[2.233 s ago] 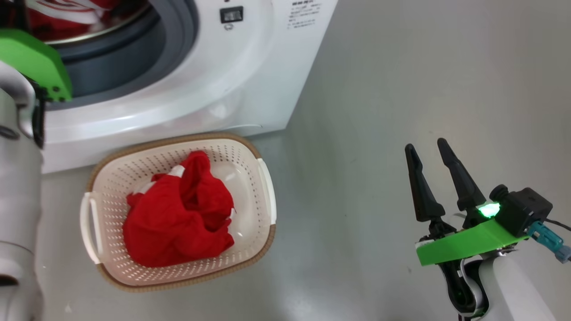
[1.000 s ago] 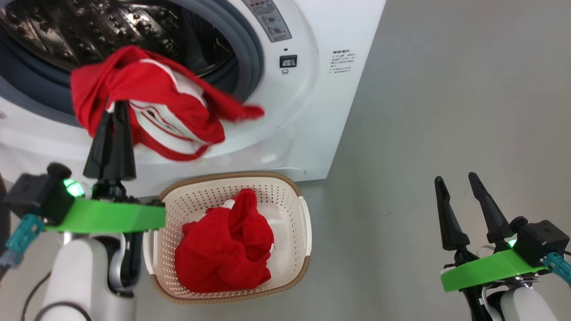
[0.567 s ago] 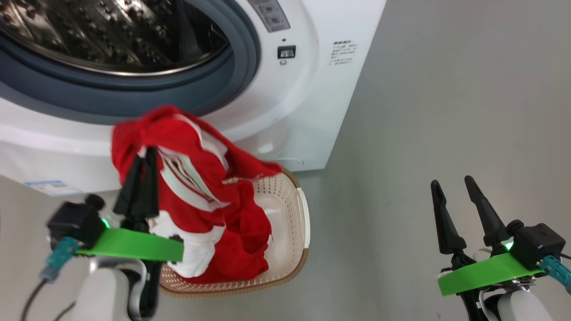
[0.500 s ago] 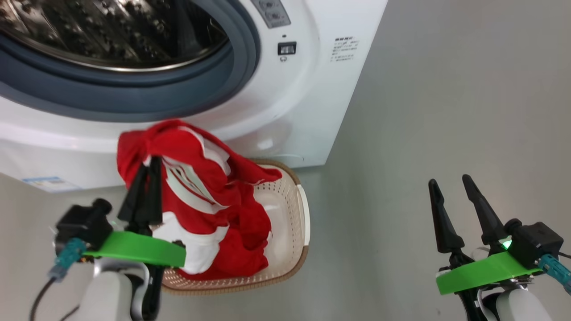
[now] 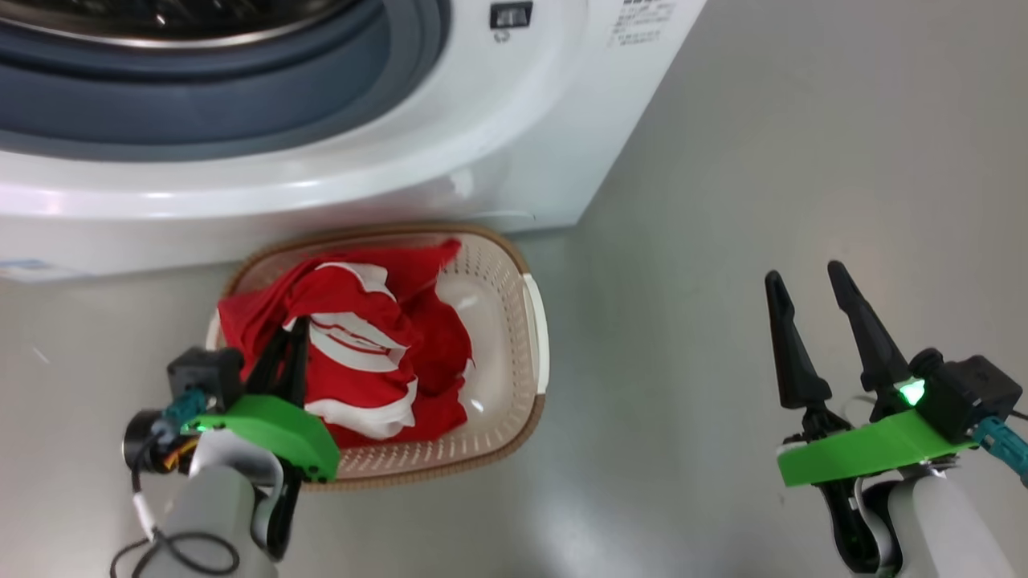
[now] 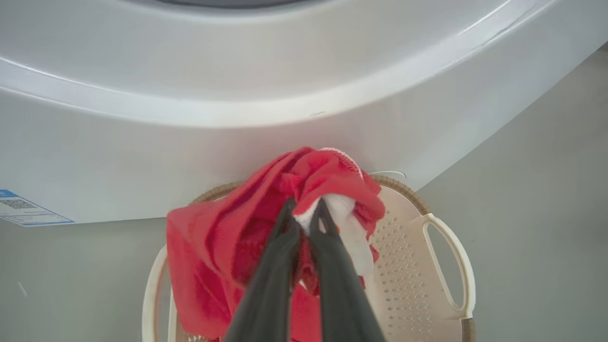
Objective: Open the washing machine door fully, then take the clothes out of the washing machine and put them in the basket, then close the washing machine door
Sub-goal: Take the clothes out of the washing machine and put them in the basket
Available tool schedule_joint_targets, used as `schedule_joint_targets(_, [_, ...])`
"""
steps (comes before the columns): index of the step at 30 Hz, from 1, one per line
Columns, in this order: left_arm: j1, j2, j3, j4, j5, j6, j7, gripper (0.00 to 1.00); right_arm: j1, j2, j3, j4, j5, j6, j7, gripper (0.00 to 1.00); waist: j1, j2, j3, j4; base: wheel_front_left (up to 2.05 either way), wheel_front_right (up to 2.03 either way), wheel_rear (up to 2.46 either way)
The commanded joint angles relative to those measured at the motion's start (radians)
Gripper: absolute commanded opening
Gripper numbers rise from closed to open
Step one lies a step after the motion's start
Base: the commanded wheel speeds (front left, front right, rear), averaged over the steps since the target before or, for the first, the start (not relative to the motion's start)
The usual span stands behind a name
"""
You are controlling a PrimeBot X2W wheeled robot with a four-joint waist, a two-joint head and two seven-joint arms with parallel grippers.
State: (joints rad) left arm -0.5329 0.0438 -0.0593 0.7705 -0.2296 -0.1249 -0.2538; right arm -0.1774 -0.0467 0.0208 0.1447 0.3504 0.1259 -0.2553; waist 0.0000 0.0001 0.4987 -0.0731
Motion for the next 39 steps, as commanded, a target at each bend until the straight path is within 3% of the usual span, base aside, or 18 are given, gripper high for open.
schedule_joint_targets(1, [-0.029,0.037,0.011,0.029,0.012,-0.005,-0.008,0.00,-0.019,-0.004,0.032,-0.028,0.007,0.005,-0.006,1.00,0.0000,-0.0001,0.070,-0.026,0.00,0.00,0.00])
schedule_joint_targets(11, [-0.153,0.080,-0.141,0.241,-0.024,-0.006,-0.008,0.00,-0.061,-0.004,0.066,-0.036,0.029,0.005,-0.006,1.00,0.0000,-0.0001,0.170,-0.057,0.00,0.00,0.00])
schedule_joint_targets(19, [-0.241,0.113,-0.194,0.333,-0.085,-0.006,-0.008,0.00,-0.100,-0.004,0.086,-0.045,0.035,0.005,-0.006,1.00,0.0000,-0.0001,0.226,-0.077,0.00,0.00,0.00])
schedule_joint_targets(20, [-0.249,0.116,-0.199,0.338,-0.093,-0.006,-0.008,0.03,-0.103,-0.004,0.087,-0.046,0.036,0.005,-0.006,1.00,0.0000,-0.0001,0.230,-0.077,0.00,0.00,0.00])
schedule_joint_targets(21, [-0.255,0.118,-0.206,0.340,-0.101,-0.006,-0.008,0.23,-0.107,-0.004,0.088,-0.047,0.036,0.005,-0.006,1.00,0.0000,-0.0001,0.234,-0.078,0.00,0.00,0.00])
schedule_joint_targets(23, [-0.263,0.123,-0.219,0.343,-0.114,-0.006,-0.008,0.44,-0.112,-0.004,0.088,-0.047,0.037,0.005,-0.006,1.00,0.0000,-0.0001,0.239,-0.078,0.00,0.00,0.00])
schedule_joint_targets(25, [-0.268,0.128,-0.231,0.345,-0.126,-0.006,-0.008,0.93,-0.116,-0.004,0.087,-0.046,0.037,0.005,-0.006,1.00,0.0000,-0.0001,0.242,-0.078,0.00,0.00,0.00])
schedule_joint_targets(26, [-0.269,0.130,-0.236,0.346,-0.132,-0.006,-0.008,1.00,-0.117,-0.004,0.086,-0.046,0.037,0.005,-0.006,1.00,0.0000,-0.0001,0.242,-0.078,0.00,0.00,0.00])
schedule_joint_targets(39, [-0.239,0.136,-0.277,0.314,-0.191,-0.006,-0.008,1.00,-0.102,-0.004,0.082,-0.028,0.029,0.005,-0.006,1.00,0.0000,-0.0001,0.182,-0.064,0.00,0.00,0.00])
